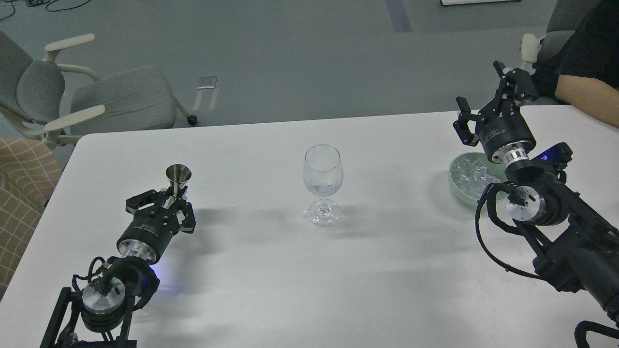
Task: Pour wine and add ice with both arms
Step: 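Turn the jigger upright and set it back down with the left gripper, then open the left gripper and withdraw it from the jigger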
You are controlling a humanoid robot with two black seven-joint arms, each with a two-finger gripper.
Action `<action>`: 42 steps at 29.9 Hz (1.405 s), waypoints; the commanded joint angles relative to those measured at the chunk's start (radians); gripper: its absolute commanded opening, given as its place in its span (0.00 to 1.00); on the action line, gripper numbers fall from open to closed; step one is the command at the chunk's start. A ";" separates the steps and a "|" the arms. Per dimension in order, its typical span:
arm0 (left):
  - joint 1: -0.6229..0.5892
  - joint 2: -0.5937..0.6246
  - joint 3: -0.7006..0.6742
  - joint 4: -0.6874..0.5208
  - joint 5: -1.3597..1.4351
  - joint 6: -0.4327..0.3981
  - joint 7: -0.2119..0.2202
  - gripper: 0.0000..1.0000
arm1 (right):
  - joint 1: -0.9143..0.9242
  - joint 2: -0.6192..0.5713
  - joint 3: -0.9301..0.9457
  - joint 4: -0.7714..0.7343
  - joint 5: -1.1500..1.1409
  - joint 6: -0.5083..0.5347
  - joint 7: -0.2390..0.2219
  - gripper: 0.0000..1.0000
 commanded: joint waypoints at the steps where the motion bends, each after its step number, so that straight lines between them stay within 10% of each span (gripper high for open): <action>1: 0.000 0.000 -0.001 0.004 0.000 -0.001 0.000 0.27 | 0.002 0.000 0.000 0.000 0.000 -0.002 0.000 1.00; 15: 0.001 0.000 -0.001 0.018 0.000 0.000 0.003 0.42 | 0.002 0.000 0.000 0.000 0.000 -0.002 0.000 1.00; 22: 0.001 0.000 0.001 0.018 0.002 0.000 0.008 0.79 | 0.002 0.002 0.000 0.000 0.000 -0.002 0.000 1.00; 42: 0.013 0.000 0.001 0.018 0.003 -0.001 0.017 0.97 | 0.003 0.000 0.000 0.000 0.000 -0.002 0.000 1.00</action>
